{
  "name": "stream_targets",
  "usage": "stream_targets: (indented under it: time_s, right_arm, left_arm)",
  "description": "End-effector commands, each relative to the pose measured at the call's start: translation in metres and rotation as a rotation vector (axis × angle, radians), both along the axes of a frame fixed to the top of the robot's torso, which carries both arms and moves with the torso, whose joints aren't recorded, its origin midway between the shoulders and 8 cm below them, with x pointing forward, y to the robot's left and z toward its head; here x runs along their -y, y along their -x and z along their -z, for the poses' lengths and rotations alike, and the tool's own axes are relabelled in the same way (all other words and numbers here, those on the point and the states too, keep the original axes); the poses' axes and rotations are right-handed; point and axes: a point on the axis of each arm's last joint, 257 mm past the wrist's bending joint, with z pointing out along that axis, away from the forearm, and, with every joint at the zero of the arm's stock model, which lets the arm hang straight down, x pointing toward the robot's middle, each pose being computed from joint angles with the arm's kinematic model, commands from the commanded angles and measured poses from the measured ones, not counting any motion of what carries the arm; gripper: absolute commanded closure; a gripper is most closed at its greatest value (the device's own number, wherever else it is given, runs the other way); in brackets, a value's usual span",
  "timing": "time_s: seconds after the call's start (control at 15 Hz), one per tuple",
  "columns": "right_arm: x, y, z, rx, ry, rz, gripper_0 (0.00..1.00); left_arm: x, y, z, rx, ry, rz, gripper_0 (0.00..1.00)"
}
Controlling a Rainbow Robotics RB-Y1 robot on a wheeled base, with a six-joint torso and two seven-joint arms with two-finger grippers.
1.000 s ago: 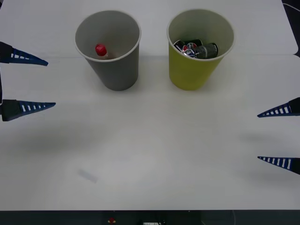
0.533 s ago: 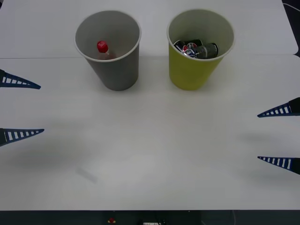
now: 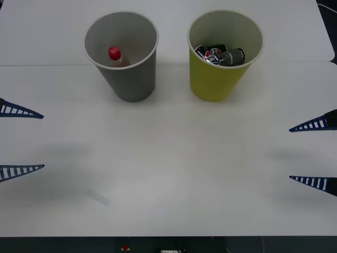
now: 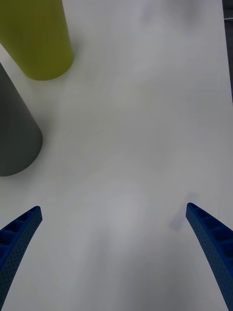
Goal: Put the can into the green bin and the plastic bottle into the gray bin
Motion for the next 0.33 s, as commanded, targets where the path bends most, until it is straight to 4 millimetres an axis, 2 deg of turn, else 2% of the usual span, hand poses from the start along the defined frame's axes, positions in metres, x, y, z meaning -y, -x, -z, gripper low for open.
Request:
stream_targets:
  time_s: [0.07,0.33]
  right_arm:
    - [0.0,0.0,0.0,0.0,0.0,0.0,0.0]
    - [0.0,0.0,0.0,0.0,0.0,0.0,0.0]
  left_arm:
    - [-0.0027,0.0035,0.005,-0.013,-0.002,-0.005,0.0]
    - [-0.0041,0.0038,0.0043,-0.012,-0.001,-0.009,0.0]
